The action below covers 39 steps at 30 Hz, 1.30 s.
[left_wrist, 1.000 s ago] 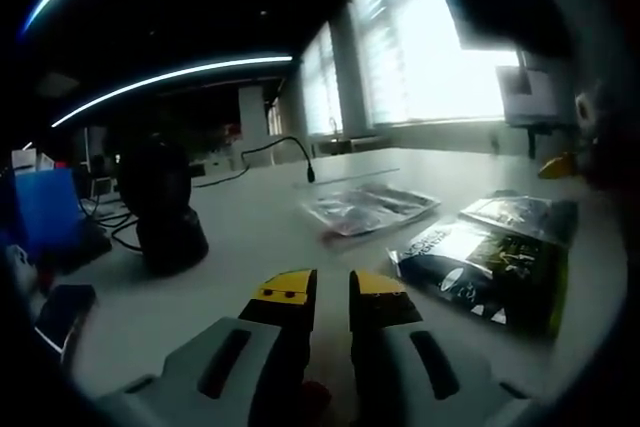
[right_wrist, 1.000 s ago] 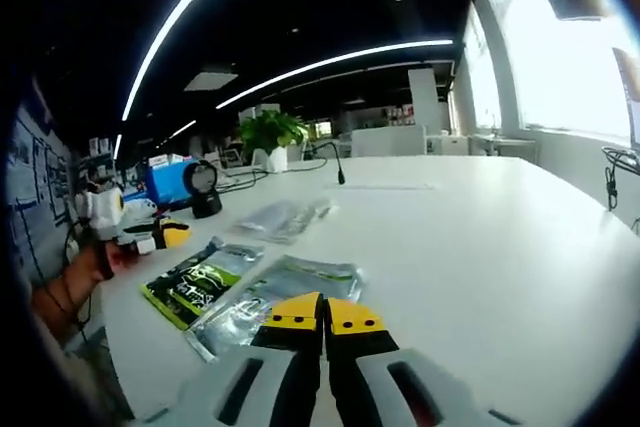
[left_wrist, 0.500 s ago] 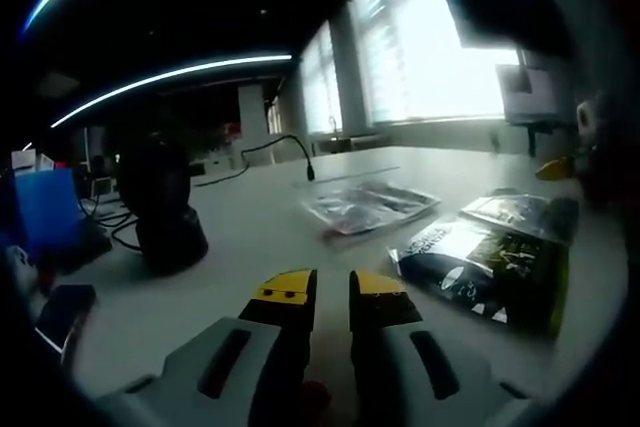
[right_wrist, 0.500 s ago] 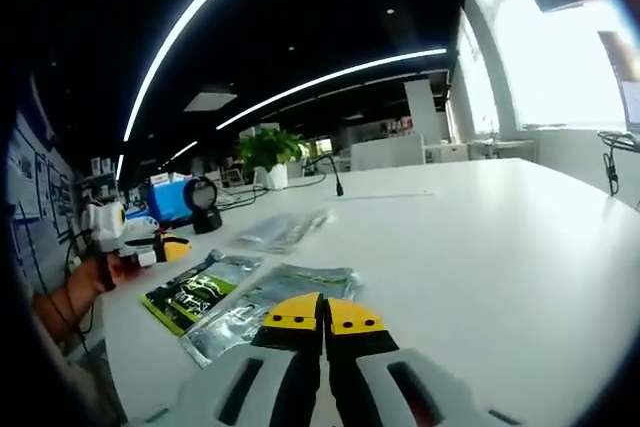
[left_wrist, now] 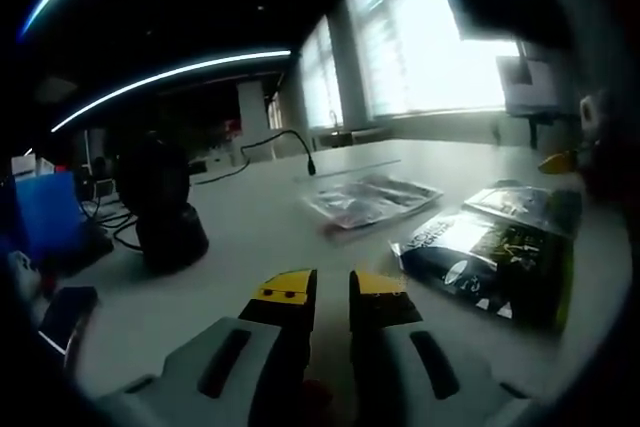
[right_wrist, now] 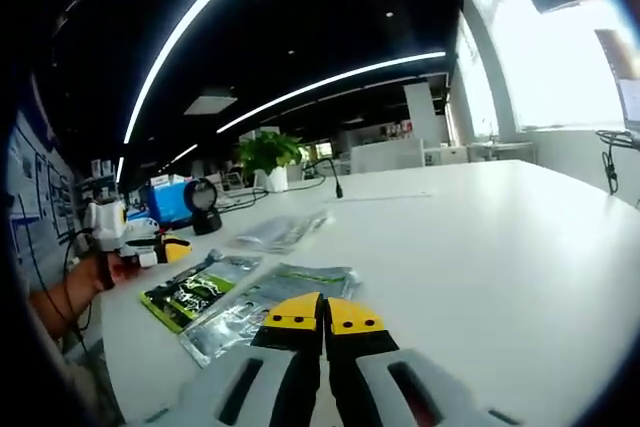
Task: Clip sheet goods on table flip sheet goods clip sheet goods scan sheet goods put sheet goods back to table
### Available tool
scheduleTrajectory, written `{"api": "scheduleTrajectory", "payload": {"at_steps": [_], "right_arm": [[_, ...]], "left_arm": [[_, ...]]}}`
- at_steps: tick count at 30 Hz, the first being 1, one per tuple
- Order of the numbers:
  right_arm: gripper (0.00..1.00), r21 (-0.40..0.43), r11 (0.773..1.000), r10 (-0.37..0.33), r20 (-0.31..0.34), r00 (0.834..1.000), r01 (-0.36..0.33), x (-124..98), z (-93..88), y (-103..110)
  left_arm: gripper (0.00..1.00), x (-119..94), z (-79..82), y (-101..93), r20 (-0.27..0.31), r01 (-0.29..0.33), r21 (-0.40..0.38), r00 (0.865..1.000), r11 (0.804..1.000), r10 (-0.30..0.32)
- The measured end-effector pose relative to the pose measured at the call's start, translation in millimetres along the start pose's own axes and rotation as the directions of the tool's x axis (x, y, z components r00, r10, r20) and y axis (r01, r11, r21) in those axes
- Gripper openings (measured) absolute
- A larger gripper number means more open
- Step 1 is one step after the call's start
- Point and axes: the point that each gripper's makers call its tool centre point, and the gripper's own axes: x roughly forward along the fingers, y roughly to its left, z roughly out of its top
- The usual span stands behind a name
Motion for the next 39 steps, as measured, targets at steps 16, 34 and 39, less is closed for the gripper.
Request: {"api": "scheduleTrajectory", "payload": {"at_steps": [16,34,39], "right_arm": [[0.00,-0.008,1.000,0.011,0.020,1.000,-0.011,-0.9,1.1,-0.1],[0.00,-0.036,0.999,-0.001,0.044,0.999,0.003,-4.2,3.3,-1.1],[0.00,-0.025,1.000,0.002,0.046,0.999,-0.001,-2.9,3.7,-1.8]], "left_arm": [[0.07,-0.4,0.3,2.6,0.004,-0.014,0.005,1.000,1.000,0.014],[0.07,-1.6,1.2,1.5,0.012,-0.009,0.007,1.000,1.000,0.009],[0.07,-1.8,1.2,1.7,0.012,-0.007,0.006,1.000,1.000,0.007]]}}
